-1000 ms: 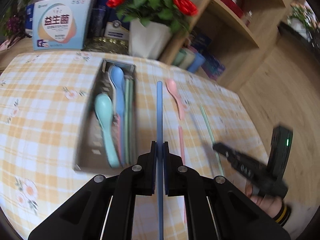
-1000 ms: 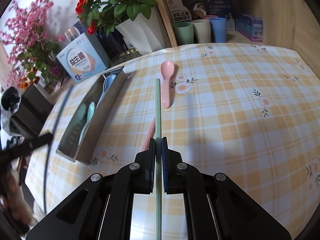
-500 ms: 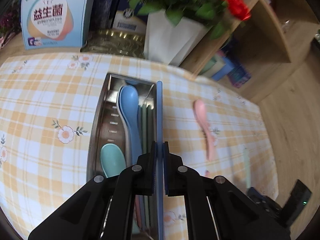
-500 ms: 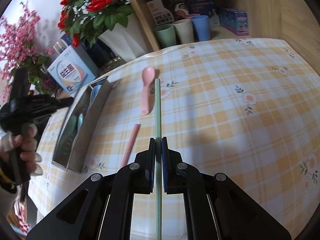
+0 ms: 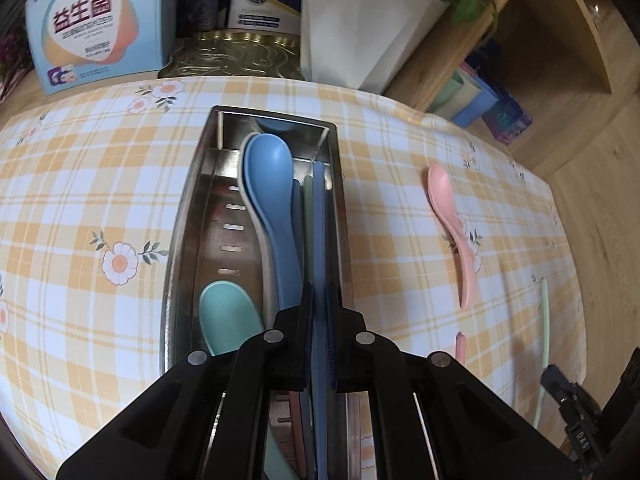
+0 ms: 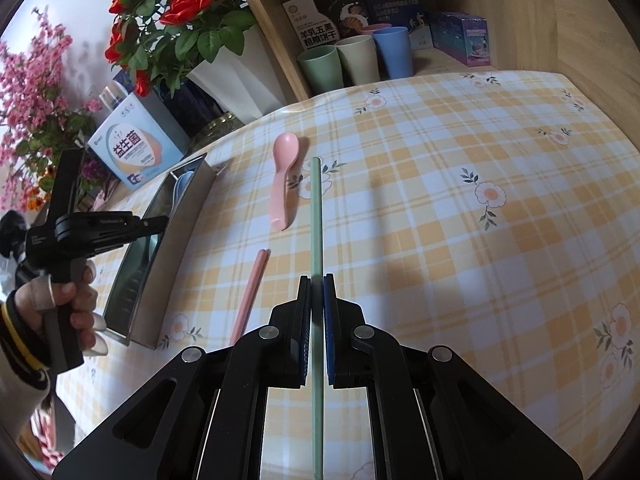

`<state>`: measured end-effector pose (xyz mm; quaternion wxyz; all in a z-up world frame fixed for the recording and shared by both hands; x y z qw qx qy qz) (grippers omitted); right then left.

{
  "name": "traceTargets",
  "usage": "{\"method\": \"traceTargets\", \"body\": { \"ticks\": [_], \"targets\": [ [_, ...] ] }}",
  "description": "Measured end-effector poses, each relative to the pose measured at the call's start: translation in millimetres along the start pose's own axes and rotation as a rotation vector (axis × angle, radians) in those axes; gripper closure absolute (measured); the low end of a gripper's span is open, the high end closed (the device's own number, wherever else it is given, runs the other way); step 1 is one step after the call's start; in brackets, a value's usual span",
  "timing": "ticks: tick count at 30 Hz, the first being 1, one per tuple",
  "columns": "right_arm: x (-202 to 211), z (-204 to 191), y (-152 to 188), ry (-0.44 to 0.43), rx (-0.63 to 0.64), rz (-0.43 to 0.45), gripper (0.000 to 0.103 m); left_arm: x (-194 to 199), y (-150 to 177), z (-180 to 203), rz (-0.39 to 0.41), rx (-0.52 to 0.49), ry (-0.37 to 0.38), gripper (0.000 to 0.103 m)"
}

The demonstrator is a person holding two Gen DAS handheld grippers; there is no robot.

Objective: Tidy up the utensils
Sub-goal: 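Lower the blue chopstick into the tray and open the left gripper while the right gripper lifts the green chopstick, then carry the green chopstick into the steel tray and open the right gripper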

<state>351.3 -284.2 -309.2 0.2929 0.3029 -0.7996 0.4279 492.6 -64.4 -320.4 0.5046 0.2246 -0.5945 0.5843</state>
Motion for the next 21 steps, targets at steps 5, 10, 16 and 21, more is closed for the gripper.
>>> {"method": "traceTargets", "body": {
  "ticks": [5, 10, 16, 21],
  "targets": [
    [2, -6, -1, -0.002, 0.01, 0.0, 0.097, 17, -5, 4, 0.036, -0.038, 0.012, 0.097],
    [3, -22, -3, -0.014, 0.024, -0.009, 0.097, 48, -4, 3, 0.085, -0.094, -0.002, 0.096],
    [-3, -53, -1, -0.021, 0.059, -0.043, 0.097, 80, 13, -13, 0.128, -0.129, -0.033, 0.07],
    [-18, -88, 0, -0.035, 0.076, -0.092, 0.097, 105, 28, -28, 0.178, -0.145, -0.046, 0.024]
  ]
}}
Point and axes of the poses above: each gripper's, at about its wrist camera, not at the fingertips, and x roughly against the way its jaws point, z to its right, y to its underside, the point moved 10 cm from there along -x, roughly the way its jaws point, and after that the axes turned 10 degrees about -x, right-handed, at the moved point
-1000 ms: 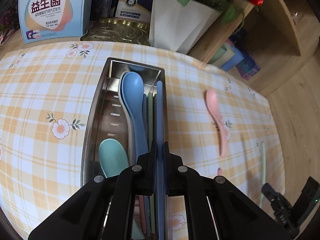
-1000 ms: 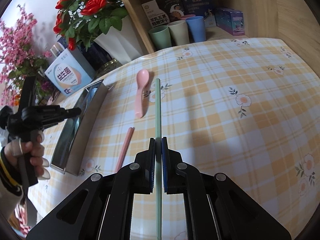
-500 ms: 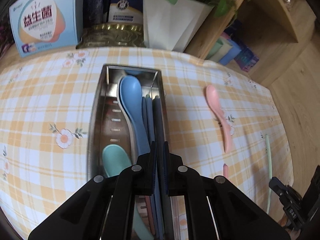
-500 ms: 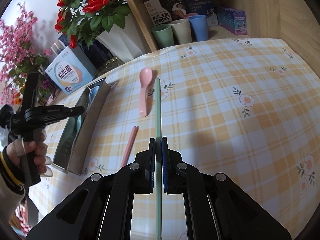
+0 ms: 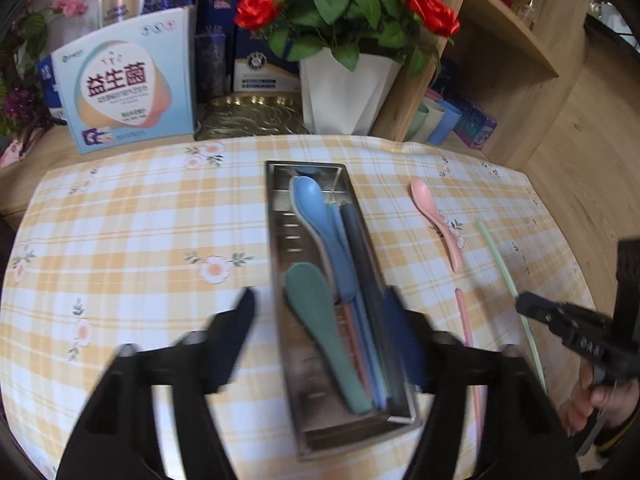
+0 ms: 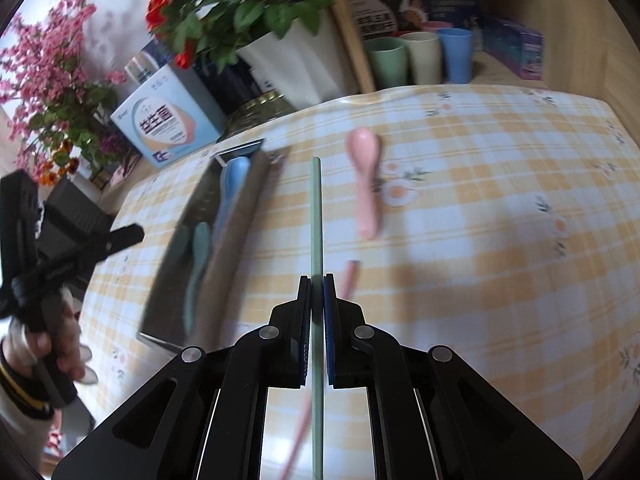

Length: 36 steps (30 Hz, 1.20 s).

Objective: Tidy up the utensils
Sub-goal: 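Carry the green chopstick into the steel tray and open the right gripper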

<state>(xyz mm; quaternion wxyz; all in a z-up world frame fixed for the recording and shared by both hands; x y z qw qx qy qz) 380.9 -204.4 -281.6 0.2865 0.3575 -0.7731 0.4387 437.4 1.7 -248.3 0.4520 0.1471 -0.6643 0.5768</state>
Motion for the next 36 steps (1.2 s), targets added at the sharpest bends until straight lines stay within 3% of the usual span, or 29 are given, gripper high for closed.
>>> {"method": "traceTargets", "body": {
  "ticks": [2, 5, 14, 22, 36],
  "targets": [
    [-11, -20, -3, -0.01, 0.003, -0.027, 0.097, 9, 4, -8, 0.015, 0.0, -0.015, 0.011],
    [-27, -44, -8, -0.019, -0.005, -0.064, 0.097, 19, 11, -23, 0.024, 0.011, -0.038, 0.006],
    [-83, -105, -25, -0.012, -0.09, -0.164, 0.097, 43, 38, -64, 0.041, 0.062, -0.099, 0.006],
    [-116, -104, -32, 0.08, -0.152, -0.176, 0.097, 56, 51, -74, 0.068, 0.076, -0.087, 0.006],
    [-130, -97, -31, 0.08, -0.207, -0.202, 0.095, 57, 46, -58, 0.117, 0.082, -0.043, 0.006]
  ]
}}
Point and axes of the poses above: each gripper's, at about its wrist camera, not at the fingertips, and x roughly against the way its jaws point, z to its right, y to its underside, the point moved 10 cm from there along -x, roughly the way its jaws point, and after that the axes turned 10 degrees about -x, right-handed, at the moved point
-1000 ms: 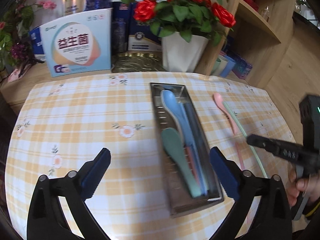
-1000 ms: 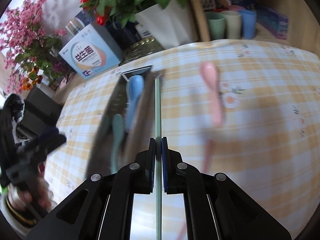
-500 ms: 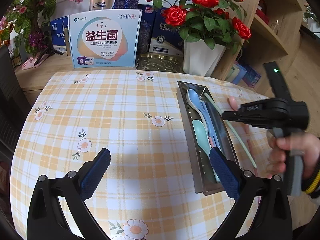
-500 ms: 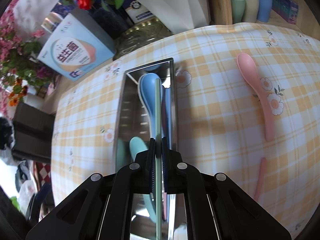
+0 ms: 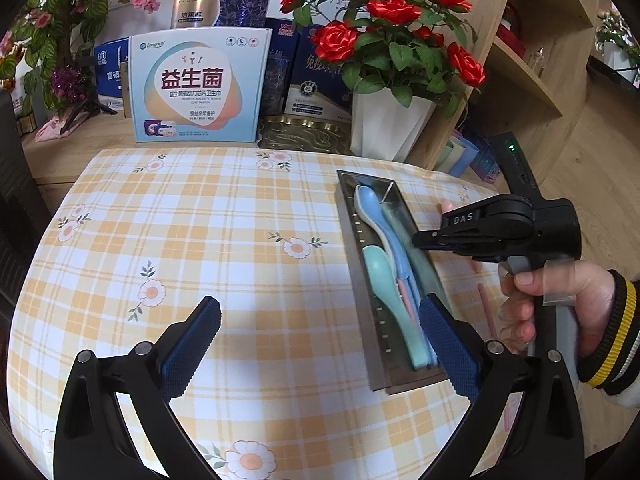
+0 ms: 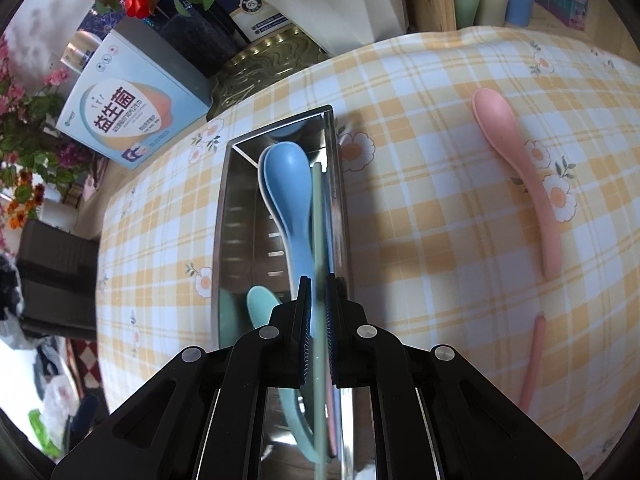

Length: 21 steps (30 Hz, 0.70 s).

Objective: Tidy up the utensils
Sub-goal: 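Carry the green chopstick into the steel tray and open the right gripper, then lower the left gripper onto the pink chopstick and close on it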

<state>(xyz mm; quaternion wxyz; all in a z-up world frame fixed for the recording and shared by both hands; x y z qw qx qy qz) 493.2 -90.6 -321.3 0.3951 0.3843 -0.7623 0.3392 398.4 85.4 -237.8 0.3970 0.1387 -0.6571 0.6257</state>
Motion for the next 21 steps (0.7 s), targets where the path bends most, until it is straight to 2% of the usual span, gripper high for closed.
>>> {"method": "traceTargets", "body": {
  "ticks": [4, 7, 14, 16, 17, 21],
  "targets": [
    [5, -3, 1, -0.028, 0.001, -0.007, 0.095, 0, -4, 9, 0.005, -0.002, 0.007, 0.006],
    [18, -6, -2, -0.054, 0.027, 0.027, 0.095, 1, -7, 16, 0.007, 0.003, 0.015, 0.006],
    [65, 7, -10, -0.086, 0.162, 0.174, 0.092, -1, -10, 41, -0.01, -0.003, 0.024, 0.006],
    [85, 20, -13, -0.104, 0.196, 0.249, 0.07, -2, -12, 51, -0.012, -0.009, 0.03, 0.006],
    [93, 27, -14, -0.107, 0.209, 0.279, 0.05, -3, -12, 58, -0.015, -0.019, 0.025, 0.006],
    [121, 64, -13, -0.09, 0.274, 0.372, 0.049, -8, -13, 85, -0.034, -0.054, 0.017, 0.006]
  ]
}}
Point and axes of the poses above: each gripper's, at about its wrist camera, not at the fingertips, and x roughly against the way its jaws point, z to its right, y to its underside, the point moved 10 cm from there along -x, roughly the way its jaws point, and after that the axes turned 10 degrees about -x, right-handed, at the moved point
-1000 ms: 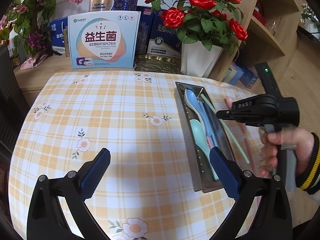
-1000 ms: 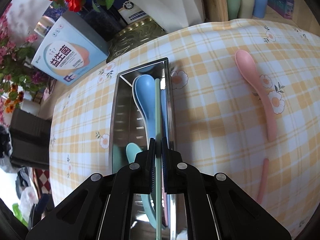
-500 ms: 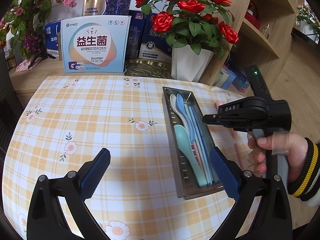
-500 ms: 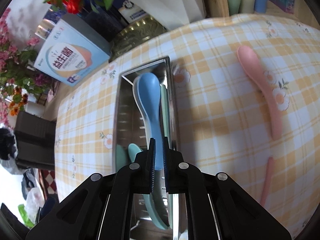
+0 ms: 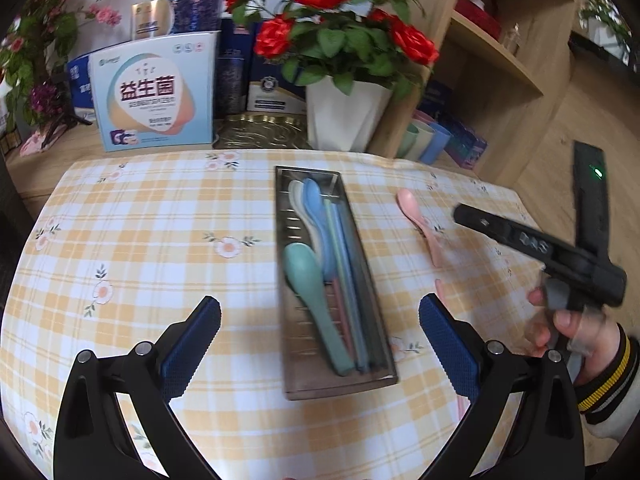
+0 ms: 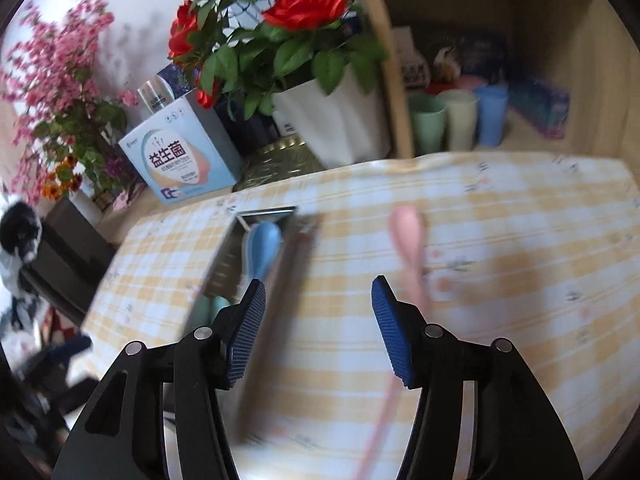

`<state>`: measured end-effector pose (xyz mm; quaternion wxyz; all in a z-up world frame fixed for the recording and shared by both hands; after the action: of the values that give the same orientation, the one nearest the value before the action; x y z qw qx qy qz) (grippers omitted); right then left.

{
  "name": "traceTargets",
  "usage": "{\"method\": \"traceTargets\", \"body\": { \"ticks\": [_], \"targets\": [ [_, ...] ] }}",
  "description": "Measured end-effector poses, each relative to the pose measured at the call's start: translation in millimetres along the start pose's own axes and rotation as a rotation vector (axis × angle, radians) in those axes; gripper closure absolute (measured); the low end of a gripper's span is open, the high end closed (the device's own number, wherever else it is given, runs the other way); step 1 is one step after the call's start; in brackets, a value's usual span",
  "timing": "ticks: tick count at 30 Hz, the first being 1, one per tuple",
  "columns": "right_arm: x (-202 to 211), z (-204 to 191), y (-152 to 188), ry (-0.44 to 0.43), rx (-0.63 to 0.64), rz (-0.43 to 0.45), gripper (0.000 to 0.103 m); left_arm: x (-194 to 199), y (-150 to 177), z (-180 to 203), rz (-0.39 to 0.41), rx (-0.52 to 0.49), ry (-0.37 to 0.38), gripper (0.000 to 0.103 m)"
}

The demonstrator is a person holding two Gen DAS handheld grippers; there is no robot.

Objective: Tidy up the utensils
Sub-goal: 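Lower the left gripper onto the pink chopstick and close on it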

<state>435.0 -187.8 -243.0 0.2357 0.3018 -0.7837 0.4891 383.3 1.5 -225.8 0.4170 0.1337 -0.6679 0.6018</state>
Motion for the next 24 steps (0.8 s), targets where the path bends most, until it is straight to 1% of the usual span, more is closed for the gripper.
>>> {"method": "traceTargets", "body": {
  "ticks": [2, 6, 8, 11, 12, 13, 15, 16, 18, 19, 20, 24],
  "targets": [
    [12, 19, 5, 0.002, 0.008, 0.016, 0.049, -4, -1, 15, -0.013, -0.019, 0.003, 0.006],
    [27, 64, 22, 0.041, 0.0, 0.031, 0.049, -16, -4, 49, -0.045, -0.063, 0.007, 0.006],
    [31, 86, 33, 0.06, -0.007, 0.031, 0.049, -23, -5, 70, -0.06, -0.102, 0.011, 0.008],
    [34, 112, 45, 0.089, -0.013, 0.03, 0.049, -37, -1, 105, -0.092, -0.156, 0.04, 0.021],
    [36, 119, 47, 0.094, -0.015, 0.035, 0.049, -41, 1, 114, -0.103, -0.165, 0.051, 0.024],
    [38, 124, 49, 0.099, -0.015, 0.04, 0.049, -48, 6, 126, -0.12, -0.178, 0.067, 0.025],
    [41, 134, 53, 0.106, -0.012, 0.052, 0.049, -60, 16, 142, -0.151, -0.192, 0.093, 0.035],
    [43, 139, 54, 0.108, -0.011, 0.057, 0.049, -70, 25, 152, -0.181, -0.203, 0.107, 0.038],
    [45, 145, 57, 0.109, -0.014, 0.065, 0.049, -82, 38, 164, -0.225, -0.226, 0.114, 0.049],
    [45, 147, 58, 0.109, -0.017, 0.068, 0.049, -87, 44, 167, -0.243, -0.233, 0.113, 0.052],
    [46, 150, 59, 0.107, -0.022, 0.071, 0.049, -92, 50, 170, -0.262, -0.235, 0.116, 0.059],
    [47, 155, 66, 0.09, -0.028, 0.073, 0.049, -108, 67, 171, -0.313, -0.208, 0.118, 0.068]
  ]
}}
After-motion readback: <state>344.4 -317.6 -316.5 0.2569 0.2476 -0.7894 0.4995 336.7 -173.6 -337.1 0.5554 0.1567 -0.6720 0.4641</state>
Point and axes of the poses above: each gripper's, at about its wrist camera, not at the fingertips, and x roughly against the way its jaws point, z to its right, y to its underside, the point moved 10 cm from there along -x, roughly the way its jaws point, and after that the axes turned 10 degrees about -x, right-handed, at the moved point
